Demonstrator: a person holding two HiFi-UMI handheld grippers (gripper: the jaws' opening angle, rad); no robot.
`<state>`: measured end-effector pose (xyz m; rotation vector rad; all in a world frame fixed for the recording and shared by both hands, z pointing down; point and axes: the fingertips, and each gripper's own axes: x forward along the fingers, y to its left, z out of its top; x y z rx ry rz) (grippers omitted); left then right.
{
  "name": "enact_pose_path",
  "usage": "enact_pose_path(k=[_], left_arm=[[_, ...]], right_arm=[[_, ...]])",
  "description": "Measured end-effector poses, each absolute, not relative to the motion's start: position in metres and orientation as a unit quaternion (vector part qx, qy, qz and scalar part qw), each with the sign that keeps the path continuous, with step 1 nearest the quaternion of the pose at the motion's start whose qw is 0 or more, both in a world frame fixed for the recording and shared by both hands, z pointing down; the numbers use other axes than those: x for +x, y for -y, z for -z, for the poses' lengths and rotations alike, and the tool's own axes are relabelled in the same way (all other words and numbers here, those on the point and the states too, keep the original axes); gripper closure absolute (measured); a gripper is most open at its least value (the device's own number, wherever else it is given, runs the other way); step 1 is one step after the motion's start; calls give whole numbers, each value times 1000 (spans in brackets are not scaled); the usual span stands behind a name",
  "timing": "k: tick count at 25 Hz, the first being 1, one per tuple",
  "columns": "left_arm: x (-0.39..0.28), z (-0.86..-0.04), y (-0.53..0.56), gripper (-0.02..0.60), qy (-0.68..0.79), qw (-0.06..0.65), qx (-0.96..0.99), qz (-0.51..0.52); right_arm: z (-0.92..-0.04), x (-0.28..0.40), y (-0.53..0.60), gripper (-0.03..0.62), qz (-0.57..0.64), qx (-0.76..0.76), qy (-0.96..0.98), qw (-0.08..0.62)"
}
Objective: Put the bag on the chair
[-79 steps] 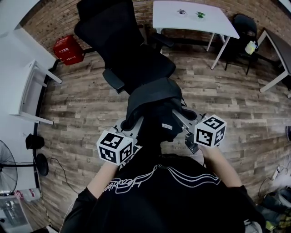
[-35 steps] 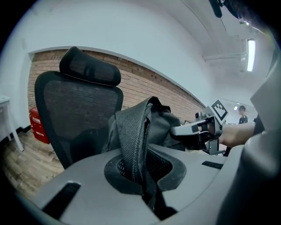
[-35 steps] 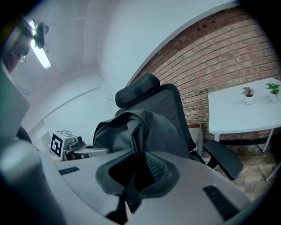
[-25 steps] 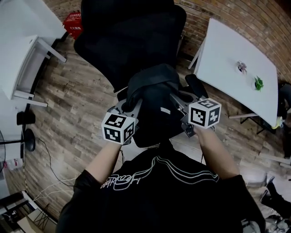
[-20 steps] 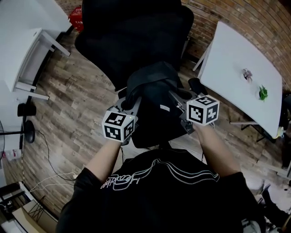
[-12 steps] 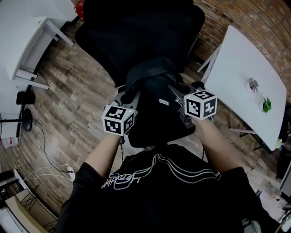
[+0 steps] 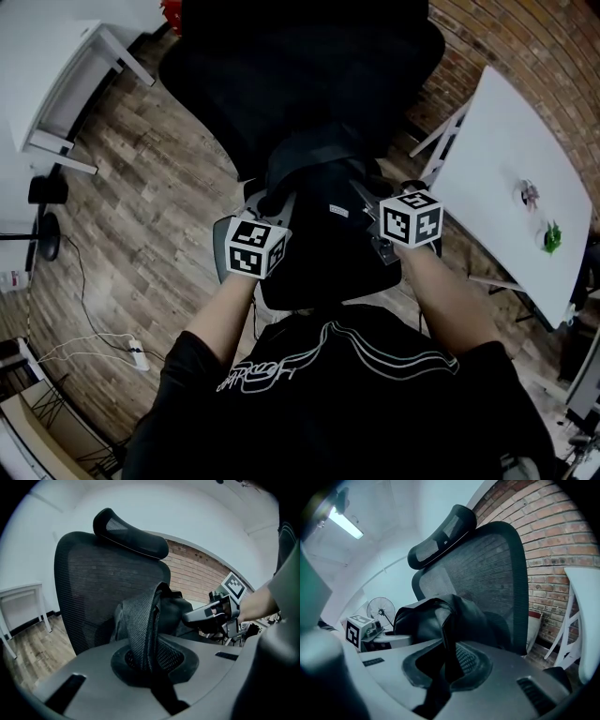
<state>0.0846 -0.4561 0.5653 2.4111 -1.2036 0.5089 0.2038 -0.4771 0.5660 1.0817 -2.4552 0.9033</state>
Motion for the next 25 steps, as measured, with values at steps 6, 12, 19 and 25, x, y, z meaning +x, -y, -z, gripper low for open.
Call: enact_pose_path(k=[6,12,19,25], left_arm=[[83,-582,458,546,433,210,857,-185],[83,-590,456,530,430,218,854,-197],[88,-591,447,342,409,226,857,-215],[75,-595,434,254,407,241,850,-232]], right_arm=[[-580,201,478,569,-313,377,856,164],[-589,203,472,560,-320,380,853,159],[-587,205,471,527,-318,394,848,158],[-583,211,467,437,-315,416,839,153]])
